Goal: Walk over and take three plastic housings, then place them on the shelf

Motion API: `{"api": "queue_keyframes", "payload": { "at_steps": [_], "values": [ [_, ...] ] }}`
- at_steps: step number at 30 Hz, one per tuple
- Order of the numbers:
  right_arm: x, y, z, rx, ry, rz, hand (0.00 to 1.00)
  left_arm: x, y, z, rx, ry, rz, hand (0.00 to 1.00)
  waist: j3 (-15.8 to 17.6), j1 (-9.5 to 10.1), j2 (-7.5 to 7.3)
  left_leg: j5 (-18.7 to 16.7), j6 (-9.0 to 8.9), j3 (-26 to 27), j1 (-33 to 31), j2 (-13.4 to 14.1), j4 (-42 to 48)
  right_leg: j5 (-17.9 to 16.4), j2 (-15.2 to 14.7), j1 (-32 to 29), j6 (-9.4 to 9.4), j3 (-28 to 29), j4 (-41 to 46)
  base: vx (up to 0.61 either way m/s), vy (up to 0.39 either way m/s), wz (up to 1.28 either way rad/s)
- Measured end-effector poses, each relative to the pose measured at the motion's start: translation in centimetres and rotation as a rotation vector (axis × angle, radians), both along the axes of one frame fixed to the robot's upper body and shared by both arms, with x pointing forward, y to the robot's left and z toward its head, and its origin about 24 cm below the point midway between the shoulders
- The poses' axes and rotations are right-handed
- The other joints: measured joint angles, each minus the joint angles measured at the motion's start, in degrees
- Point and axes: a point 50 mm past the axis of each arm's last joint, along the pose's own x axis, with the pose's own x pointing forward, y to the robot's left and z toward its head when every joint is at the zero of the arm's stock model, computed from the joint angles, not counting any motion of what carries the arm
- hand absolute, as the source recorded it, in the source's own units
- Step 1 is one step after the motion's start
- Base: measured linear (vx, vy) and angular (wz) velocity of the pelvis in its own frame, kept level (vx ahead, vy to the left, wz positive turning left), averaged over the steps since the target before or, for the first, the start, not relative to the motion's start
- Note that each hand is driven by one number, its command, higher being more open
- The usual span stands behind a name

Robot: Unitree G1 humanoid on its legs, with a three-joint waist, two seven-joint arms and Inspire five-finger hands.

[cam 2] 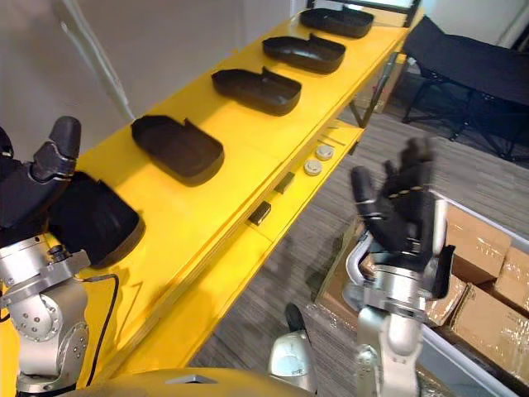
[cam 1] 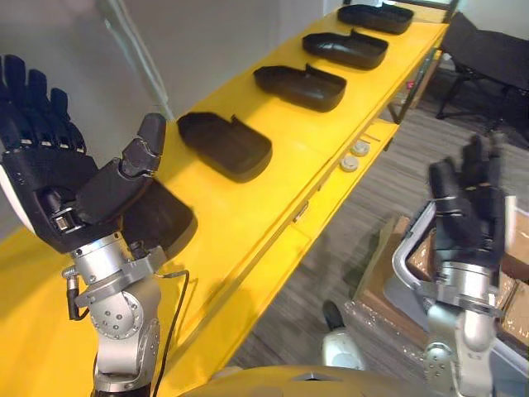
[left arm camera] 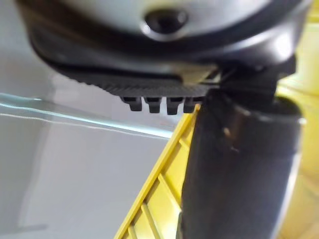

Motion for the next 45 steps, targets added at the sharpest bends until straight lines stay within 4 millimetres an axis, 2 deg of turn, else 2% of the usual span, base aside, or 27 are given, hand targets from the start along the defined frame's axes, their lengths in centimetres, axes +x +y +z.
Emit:
{"api": "queue_keyframes", "payload": {
  "at_steps": [4, 6, 8, 9, 10, 12, 13, 16, 18, 19, 20, 21, 22, 23, 24, 25, 26, 27, 28, 31, 33, 34, 36, 37, 40, 43, 45],
  "values": [
    [-1.5, 1.7, -2.6, 0.103, 0.128, -0.008, 1.00, -0.7, -0.3, -0.7, -0.047, 0.010, -0.031, 1.00, 0.3, 1.06, -0.35, -0.8, -1.23, -1.2, 0.0, 0.2, 1.7, 0.2, 0.3, -0.7, 0.30, -0.8, 3.3, -0.02, -0.005, 0.03],
    [-3.1, 1.8, -3.4, 0.167, 0.167, -0.006, 1.00, -1.5, -0.7, -0.8, -0.040, 0.023, -0.037, 1.00, 1.7, 1.00, -1.03, -1.3, -1.39, 1.9, 2.4, 0.2, 2.8, 0.3, 0.5, -0.6, 0.15, -3.3, 5.9, -0.09, -0.014, -0.59],
    [-3.6, 1.5, -3.4, 0.173, 0.162, 0.027, 1.00, -2.1, -0.4, -0.6, -0.026, 0.023, -0.009, 1.00, 3.0, 0.56, -1.74, -1.4, -0.66, 4.4, 3.3, 0.1, 3.9, 5.5, 1.2, -0.8, -2.96, -6.6, 5.0, -0.18, -0.024, -0.84],
    [-3.1, 1.5, -2.9, 0.169, 0.123, 0.054, 1.00, -2.4, 0.3, -0.2, 0.006, 0.010, 0.039, 1.00, 3.4, 0.89, -1.10, -1.2, -0.05, 6.3, 2.5, 1.3, 3.6, 11.0, 1.3, -1.0, -3.96, -8.8, 0.7, -0.27, -0.066, -0.83],
    [-2.1, 1.7, -2.1, 0.161, 0.066, 0.068, 1.00, -2.1, 1.1, 0.2, 0.036, -0.013, 0.073, 1.00, 3.7, 1.15, -2.01, -1.2, -0.19, 7.9, 1.8, 1.1, 3.1, 0.5, -0.2, -5.0, -8.03, -14.6, 12.6, -0.32, -0.081, -0.69],
    [-0.1, 2.0, -1.3, 0.135, 0.015, 0.092, 1.00, -2.1, 1.8, 0.2, 0.004, -0.014, 0.088, 1.00, 3.8, 1.19, -1.87, -0.6, -0.49, 8.7, 1.4, 1.9, 4.1, -9.5, -3.5, -7.3, -10.83, -19.7, 27.8, -0.17, -0.081, -0.18],
    [2.0, 2.5, -1.1, 0.094, 0.013, 0.100, 1.00, -2.1, 2.2, 0.2, 0.002, -0.015, 0.112, 1.00, 3.5, 1.73, -1.35, -0.4, -0.88, 9.2, 1.4, 3.8, 5.3, -13.7, -7.5, -6.2, -11.18, -22.0, 36.2, -0.10, -0.113, -0.09],
    [4.2, 4.4, -2.7, 0.096, 0.094, 0.127, 1.00, -2.0, 2.7, 0.4, -0.028, -0.042, 0.121, 1.00, 3.4, 4.48, -1.13, 0.8, -3.52, 10.3, 0.8, 8.6, 6.6, -14.6, -13.6, -3.4, -9.95, -22.2, 40.1, -0.02, -0.222, -0.18],
    [3.7, 5.5, -3.9, 0.109, 0.155, 0.145, 1.00, -2.1, 3.1, 0.0, -0.134, -0.044, 0.076, 1.00, 3.3, 5.09, -1.46, 1.9, -6.83, 9.9, -0.6, 12.3, 7.1, -11.9, -14.8, -1.0, -5.86, -22.1, 37.6, 0.07, -0.460, -0.13],
    [2.9, 5.9, -4.9, 0.118, 0.207, 0.147, 1.00, -2.2, 3.3, -0.7, -0.202, -0.023, 0.065, 1.00, 2.7, 5.20, -2.70, 2.9, -9.09, 9.5, -1.4, 14.0, 7.1, -11.2, -14.4, 1.1, 0.28, -22.5, 33.1, 0.10, -0.404, -0.34],
    [2.1, 5.5, -5.7, 0.109, 0.261, 0.149, 1.00, -2.4, 3.3, -1.8, -0.256, 0.018, 0.081, 1.00, 2.3, 5.16, -3.09, 4.0, -10.11, 9.4, -1.8, 16.7, 6.9, -17.7, -11.6, 2.5, 2.92, -25.1, 30.7, 0.15, -0.542, -0.51],
    [1.7, 5.1, -6.0, 0.097, 0.282, 0.147, 1.00, -2.4, 3.1, -2.5, -0.298, 0.039, 0.082, 1.00, 2.5, 5.08, -2.66, 4.9, -10.15, 9.4, -2.1, 18.1, 6.9, -20.1, -10.4, 2.4, 2.53, -26.3, 30.2, 0.14, -0.574, -0.57],
    [1.0, 3.7, -6.5, 0.082, 0.312, 0.132, 1.00, -2.3, 2.5, -3.9, -0.379, 0.088, 0.080, 1.00, 3.0, 3.56, -1.31, 8.0, -9.72, 8.5, -3.5, 20.5, 7.1, -22.3, -7.8, 1.8, 1.67, -27.8, 30.2, 0.15, -0.668, -0.26],
    [0.3, 2.5, -6.9, 0.090, 0.338, 0.098, 1.00, -1.8, 1.6, -5.2, -0.439, 0.148, 0.058, 1.00, 3.3, 1.13, -1.01, 13.6, -8.33, 7.3, -5.2, 21.4, 7.2, -22.9, -6.4, 1.8, 0.46, -28.4, 29.9, 0.11, -0.547, -0.07],
    [0.0, 2.0, -7.0, 0.089, 0.343, 0.077, 1.00, -1.6, 1.2, -5.5, -0.459, 0.170, 0.041, 1.00, 3.4, 0.21, -1.27, 16.9, -5.77, 6.9, -6.2, 21.5, 8.1, -23.0, -6.0, 2.0, -0.26, -28.7, 29.3, 0.11, -0.539, 0.00],
    [-0.4, 1.3, -6.7, 0.084, 0.336, 0.043, 1.00, -1.2, 0.6, -5.7, -0.464, 0.194, -0.001, 1.00, 3.6, -1.42, -1.55, 23.4, 1.68, 6.8, -9.9, 22.8, 12.4, -22.2, -4.6, 3.4, -2.25, -29.3, 26.2, 0.11, -0.506, -0.37],
    [-0.8, 0.6, -6.0, 0.063, 0.313, 0.017, 1.00, -0.9, 0.1, -5.7, -0.442, 0.204, -0.039, 1.00, 3.6, -1.68, -1.61, 22.3, 0.33, 5.9, -11.2, 22.1, 14.5, -21.0, -3.8, 4.7, -4.12, -28.5, 22.6, 0.10, -0.438, -0.55],
    [-1.0, 0.2, -5.6, 0.052, 0.295, 0.003, 1.00, -0.8, -0.2, -5.7, -0.422, 0.208, -0.057, 1.00, 3.7, -1.47, -1.74, 18.9, -2.07, 5.1, -11.5, 20.3, 14.4, -20.5, -3.3, 5.0, -4.61, -27.6, 21.3, 0.11, -0.337, -0.87],
    [-1.1, -0.5, -4.8, 0.028, 0.261, -0.021, 1.00, -0.7, -0.8, -5.5, -0.373, 0.213, -0.080, 1.00, 3.6, -0.88, -1.50, 13.6, -3.09, 4.0, -12.4, 16.3, 14.1, -19.6, -2.6, 5.1, -5.38, -25.7, 19.0, 0.07, -0.154, -0.78],
    [-1.2, -1.9, -4.0, -0.024, 0.229, -0.069, 1.00, -0.6, -1.5, -5.3, -0.310, 0.217, -0.122, 1.00, 3.0, 0.03, 0.55, 8.1, -1.45, 3.6, -15.8, 8.8, 13.8, -17.5, 0.2, 6.0, -6.44, -21.8, 15.0, 0.13, -0.128, -0.88],
    [-1.0, -2.2, -3.7, -0.047, 0.227, -0.082, 1.00, -0.6, -1.3, -5.5, -0.292, 0.220, -0.129, 1.00, 2.5, 0.46, 1.53, 10.0, 0.72, 3.8, -15.8, 4.9, 8.9, -17.0, 1.4, 6.0, -6.17, -20.2, 14.4, 0.08, 0.030, -0.84],
    [-0.9, -2.2, -3.7, -0.063, 0.231, -0.097, 1.00, -0.6, -1.2, -5.7, -0.286, 0.229, -0.128, 1.00, 2.2, 0.48, 1.66, 9.6, 1.24, 4.7, -15.0, 4.6, 7.9, -16.9, 1.7, 5.9, -5.98, -19.9, 14.1, 0.05, 0.073, -0.77],
    [-0.6, -2.1, -3.5, -0.121, 0.235, -0.121, 1.00, -0.2, -1.2, -6.1, -0.272, 0.251, -0.136, 1.00, 1.7, 0.28, 1.58, 9.8, 0.82, 4.7, -12.4, 3.0, 1.7, -14.7, 1.3, 5.4, -4.88, -19.6, 11.3, 0.01, 0.054, -0.46],
    [-0.2, -2.0, -3.1, -0.160, 0.224, -0.142, 1.00, 0.2, -1.2, -6.1, -0.251, 0.254, -0.149, 1.00, 1.7, 0.05, 1.57, 10.6, -0.35, 5.4, -11.9, 2.0, -2.0, -12.5, 0.9, 5.4, -4.12, -19.6, 8.1, 0.01, 0.078, -0.32],
    [0.5, -2.2, -3.5, -0.155, 0.275, -0.176, 1.00, 1.1, -1.2, -6.3, -0.213, 0.273, -0.174, 1.00, 2.7, -0.37, -0.20, 11.3, 0.19, 5.8, -11.9, 0.6, -3.1, -9.5, -0.3, 6.5, -3.24, -20.6, 4.3, -0.04, 0.099, -0.06],
    [1.4, -4.2, -5.8, -0.126, 0.380, -0.296, 1.00, 1.9, -1.3, -5.8, -0.148, 0.284, -0.182, 1.00, 3.0, -0.25, -1.98, 12.0, 1.04, 4.1, -14.8, -0.9, -2.9, -7.5, -1.6, 6.1, -2.83, -23.4, 1.7, -0.06, 0.058, 0.27],
    [2.3, -5.5, -7.2, -0.094, 0.451, -0.387, 1.00, 2.3, -1.4, -5.9, -0.088, 0.327, -0.155, 1.00, 3.4, -0.01, -2.11, 12.3, 1.31, 2.5, -17.0, -1.5, -2.2, -6.6, -2.1, 5.7, -2.69, -24.8, 0.8, -0.08, 0.038, 0.39]
  ]
}}
